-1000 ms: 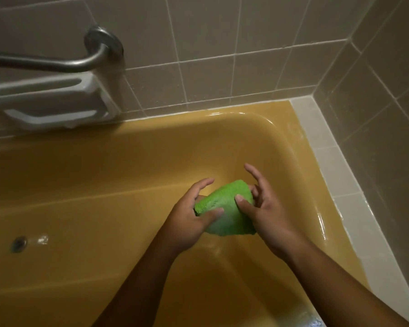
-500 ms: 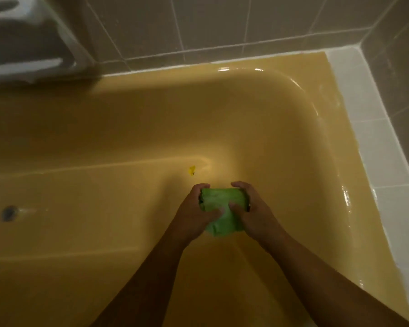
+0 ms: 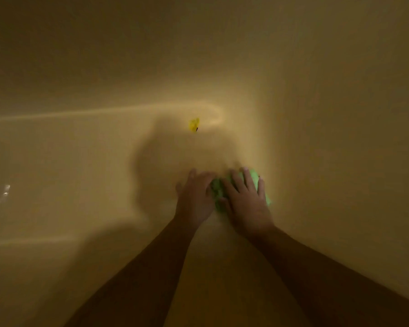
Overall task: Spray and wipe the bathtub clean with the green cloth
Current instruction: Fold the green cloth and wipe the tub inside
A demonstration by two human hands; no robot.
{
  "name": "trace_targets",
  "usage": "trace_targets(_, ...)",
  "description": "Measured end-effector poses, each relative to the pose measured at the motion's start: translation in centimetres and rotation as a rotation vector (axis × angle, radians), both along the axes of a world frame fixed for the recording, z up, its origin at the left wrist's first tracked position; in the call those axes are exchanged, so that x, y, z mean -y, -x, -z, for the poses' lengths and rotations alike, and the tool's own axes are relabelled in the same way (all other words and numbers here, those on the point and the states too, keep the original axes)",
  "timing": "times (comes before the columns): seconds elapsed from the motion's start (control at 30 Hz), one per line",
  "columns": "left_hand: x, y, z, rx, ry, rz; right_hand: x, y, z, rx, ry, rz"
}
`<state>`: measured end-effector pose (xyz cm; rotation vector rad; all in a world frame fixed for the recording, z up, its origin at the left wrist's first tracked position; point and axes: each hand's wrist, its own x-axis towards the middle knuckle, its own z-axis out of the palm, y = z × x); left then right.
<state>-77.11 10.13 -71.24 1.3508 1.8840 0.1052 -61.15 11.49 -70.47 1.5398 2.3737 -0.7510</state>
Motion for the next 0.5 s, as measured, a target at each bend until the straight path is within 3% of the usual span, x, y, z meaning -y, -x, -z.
trace_targets(0.23, 0.2, 4.5, 6.4, -0.311, -0.200, 0.166, -1.0, -0.1, 4.6, 0.159, -0.159, -0.341)
trace_targets(0.37, -0.5, 5.7, 8.2, -0.497, -0.339, 0.160, -5.0, 2.4, 6.2, 0.049, -0.270, -0.333)
trace_targets(0.5, -0.6, 6.4, 8.8, -0.526, -0.440, 0.168, -12.7, 6.6, 7.5, -0.032, -0.439, -0.197)
